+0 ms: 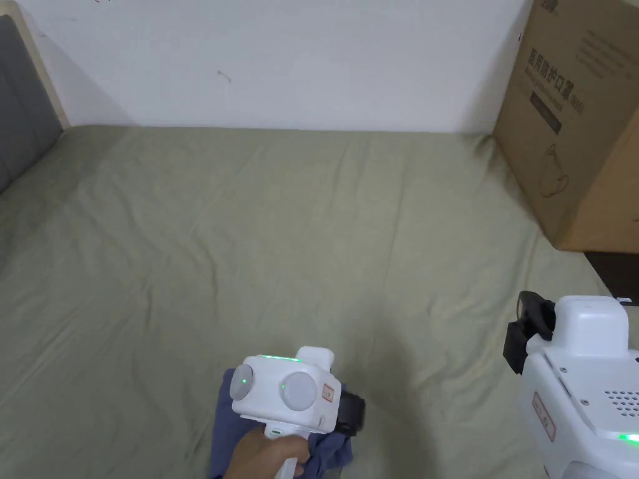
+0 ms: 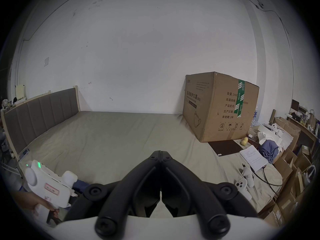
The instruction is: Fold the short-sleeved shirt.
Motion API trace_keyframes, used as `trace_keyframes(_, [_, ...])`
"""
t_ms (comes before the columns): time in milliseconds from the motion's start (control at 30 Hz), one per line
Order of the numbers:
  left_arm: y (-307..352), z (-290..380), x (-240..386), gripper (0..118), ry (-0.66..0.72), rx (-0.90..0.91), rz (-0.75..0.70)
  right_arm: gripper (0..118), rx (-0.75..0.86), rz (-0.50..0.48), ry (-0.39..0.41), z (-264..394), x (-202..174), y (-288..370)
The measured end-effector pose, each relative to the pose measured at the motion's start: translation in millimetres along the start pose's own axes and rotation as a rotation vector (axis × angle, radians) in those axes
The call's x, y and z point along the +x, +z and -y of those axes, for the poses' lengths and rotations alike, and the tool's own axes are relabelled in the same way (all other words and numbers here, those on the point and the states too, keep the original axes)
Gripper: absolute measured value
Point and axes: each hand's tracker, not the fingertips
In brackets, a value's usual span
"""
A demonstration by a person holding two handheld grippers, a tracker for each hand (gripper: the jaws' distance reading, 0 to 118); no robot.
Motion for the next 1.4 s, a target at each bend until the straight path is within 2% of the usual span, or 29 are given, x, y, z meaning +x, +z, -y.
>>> trace_keyframes(33, [8, -2, 0, 93, 0.008, 0.027, 0.032, 0, 0.001, 0.0, -0.001, -1, 0, 0])
trace_keyframes(67, [19, -2, -1, 94, 0.011, 0.08, 0.049, 0, 0.002, 0.0, -0.001, -1, 0, 0])
trace_keyframes(233, [74, -4, -18, 94, 0.022, 0.271, 0.032, 0, 0.01, -0.004, -0.005, -4, 0, 2])
trace_keyframes(400, [102, -2, -48, 90, -0.031, 0.44, -0.15, 0, 0.015, -0.009, -0.013, -5, -2, 1])
trace_keyframes(433, [103, -1, -53, 78, -0.04, 0.459, -0.178, 0, 0.015, -0.009, -0.014, -6, -3, 1])
trace_keyframes(467, [104, 3, -59, 57, -0.053, 0.49, -0.192, 0, 0.016, -0.01, -0.015, -6, -3, 0])
trace_keyframes(533, [100, 8, -67, 0, -0.064, 0.503, -0.188, 0, 0.017, -0.011, -0.018, -6, -4, 0])
trace_keyframes(767, [59, 24, -78, 0, -0.067, 0.418, -0.173, 0, 0.005, -0.016, -0.017, -4, -6, -1])
trace_keyframes(1033, [15, 45, -39, 0, -0.158, 0.308, -0.082, 0, -0.012, 0.003, -0.012, 0, 3, -4])
trace_keyframes(1400, [-35, 63, -5, 0, -0.24, 0.213, -0.106, 0, -0.029, 0.029, -0.007, 5, 12, -5])
